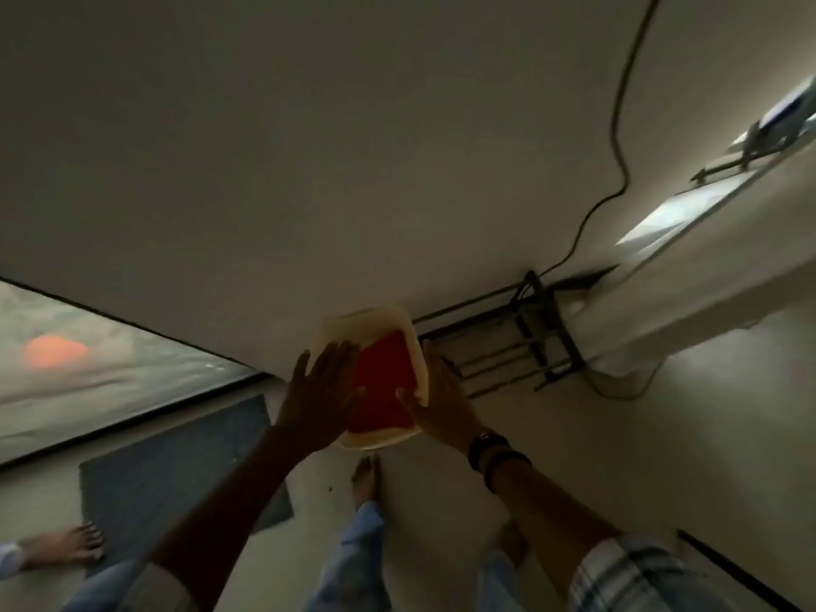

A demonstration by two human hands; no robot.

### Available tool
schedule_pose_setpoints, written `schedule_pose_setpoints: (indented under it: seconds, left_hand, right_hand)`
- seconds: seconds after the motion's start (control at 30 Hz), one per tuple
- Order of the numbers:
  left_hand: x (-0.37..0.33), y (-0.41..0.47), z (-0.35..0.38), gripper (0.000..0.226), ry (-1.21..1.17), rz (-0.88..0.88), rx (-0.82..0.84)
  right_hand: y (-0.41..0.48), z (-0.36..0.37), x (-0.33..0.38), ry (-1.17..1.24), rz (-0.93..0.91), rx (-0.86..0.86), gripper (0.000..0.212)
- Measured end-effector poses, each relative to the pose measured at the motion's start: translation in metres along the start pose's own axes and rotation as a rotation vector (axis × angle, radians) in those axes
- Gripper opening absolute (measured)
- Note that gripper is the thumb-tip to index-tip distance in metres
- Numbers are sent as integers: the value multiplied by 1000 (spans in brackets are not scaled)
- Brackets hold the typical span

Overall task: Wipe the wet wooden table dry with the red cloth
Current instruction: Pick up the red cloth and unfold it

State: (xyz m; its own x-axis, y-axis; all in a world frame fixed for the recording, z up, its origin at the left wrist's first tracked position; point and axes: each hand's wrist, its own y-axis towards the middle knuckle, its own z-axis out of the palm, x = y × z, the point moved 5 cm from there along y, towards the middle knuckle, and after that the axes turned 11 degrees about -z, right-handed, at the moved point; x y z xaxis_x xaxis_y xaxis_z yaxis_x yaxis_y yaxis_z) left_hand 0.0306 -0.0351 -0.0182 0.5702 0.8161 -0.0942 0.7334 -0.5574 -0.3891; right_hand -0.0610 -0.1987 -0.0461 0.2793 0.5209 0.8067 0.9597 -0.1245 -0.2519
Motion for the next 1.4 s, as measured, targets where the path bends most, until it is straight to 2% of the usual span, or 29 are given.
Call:
schedule_pose_setpoints:
  seconds: [0.07,0.17,0.27,0.43,0.53,0.67,0.77,0.87,1.07,1.13,1.23,1.33,1.4]
  left_hand:
    - [23,19,19,72,-4,-24,63]
    - [41,42,41,78,-39,-53,73]
    - [50,61,70,83,-62,-37,143]
    - [53,77,83,75,-117,-38,168]
    - [60,77,94,73,-117,-27,168]
    - [69,74,101,72,-94,-34,184]
    - [74,71,99,64,-84,-25,171]
    - [78,62,90,61,-121,-61,157]
    - [59,27,57,68,-176,-43,166]
    - [50,17,42,75,-221,-47,165]
    - [25,2,13,86,-329,-7,128]
    - [-6,-16,-16,92,-434,51,93]
    - [-26,-26,-33,91,-506,55,84]
  right_hand:
    - [31,35,-20,-28,37,88,94]
    - [71,78,-52,-49,174,235,84]
    - [107,115,-82,-144,171,311,79]
    - [147,138,-106,-585,21,365,78]
    - [159,147,-112,-747,49,430,75]
    - [171,153,-107,-948,117,449,50]
    - [171,147,-97,-1038,96,480,32]
    - [155,137,-83,-884,30,402,38]
    - [68,92,-25,-259,-16,209,40]
    - [36,69,0,-125,-52,137,33]
    - [-6,34,34,-30,-87,22,21]
    - [-41,3,52,-43,-53,-59,35]
    - [-62,-22,62,-26,-33,-126,37]
